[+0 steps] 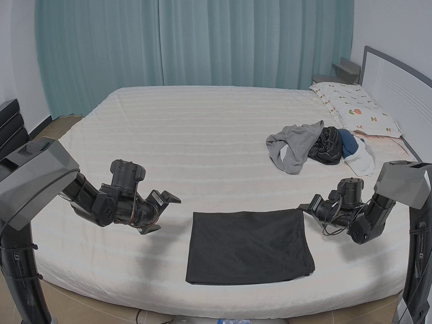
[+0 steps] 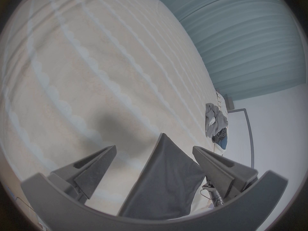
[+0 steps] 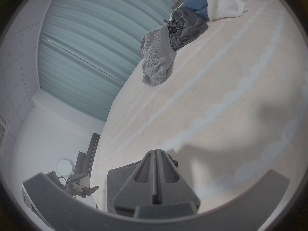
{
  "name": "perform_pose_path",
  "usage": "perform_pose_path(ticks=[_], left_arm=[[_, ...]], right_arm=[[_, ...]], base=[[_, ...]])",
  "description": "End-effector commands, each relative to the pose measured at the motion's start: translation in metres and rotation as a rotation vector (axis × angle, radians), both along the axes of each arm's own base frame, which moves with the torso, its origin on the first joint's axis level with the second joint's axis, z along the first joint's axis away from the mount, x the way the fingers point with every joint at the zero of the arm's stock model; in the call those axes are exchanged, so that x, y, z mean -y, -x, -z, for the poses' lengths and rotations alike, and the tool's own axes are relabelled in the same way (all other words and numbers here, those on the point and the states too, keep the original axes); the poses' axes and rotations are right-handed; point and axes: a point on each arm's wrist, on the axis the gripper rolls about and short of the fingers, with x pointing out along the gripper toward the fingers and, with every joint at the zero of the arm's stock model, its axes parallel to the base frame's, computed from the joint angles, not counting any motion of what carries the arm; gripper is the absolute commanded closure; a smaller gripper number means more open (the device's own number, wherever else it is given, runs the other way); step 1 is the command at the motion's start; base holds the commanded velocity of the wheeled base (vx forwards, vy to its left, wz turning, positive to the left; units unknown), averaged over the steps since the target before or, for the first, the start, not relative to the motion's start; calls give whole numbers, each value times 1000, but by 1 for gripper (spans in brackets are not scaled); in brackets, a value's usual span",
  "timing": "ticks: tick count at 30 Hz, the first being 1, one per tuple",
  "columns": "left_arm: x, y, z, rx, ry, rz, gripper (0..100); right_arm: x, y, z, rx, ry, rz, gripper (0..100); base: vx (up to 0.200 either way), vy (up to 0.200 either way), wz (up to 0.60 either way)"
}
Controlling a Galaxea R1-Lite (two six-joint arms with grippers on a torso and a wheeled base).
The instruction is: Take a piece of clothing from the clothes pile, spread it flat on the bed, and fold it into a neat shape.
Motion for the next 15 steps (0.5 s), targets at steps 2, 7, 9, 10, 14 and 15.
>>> perform_pose_path(ticks=[2,7,9,10,14,15], left_arm=[[29,-19,16,32,-56,2,0],[61,-28,31,72,-120,25,0],[67,-31,33,91,-145,32,0],[73,-33,36,102,-158,45,0],[84,-39,41,116,-155,60,0],[85,-41,42,120,-153,61,0]], right_arm=[[0,1,1,-4,3,6,100],[0,3,4,-14,5,6,100],[0,3,3,-5,4,6,100],[0,3,3,2,3,8,100],[-1,4,3,8,2,5,100],[-1,4,3,8,2,5,100]], base=[[0,0,0],[0,0,0],[0,0,0],[0,0,0],[0,0,0],[0,0,0]])
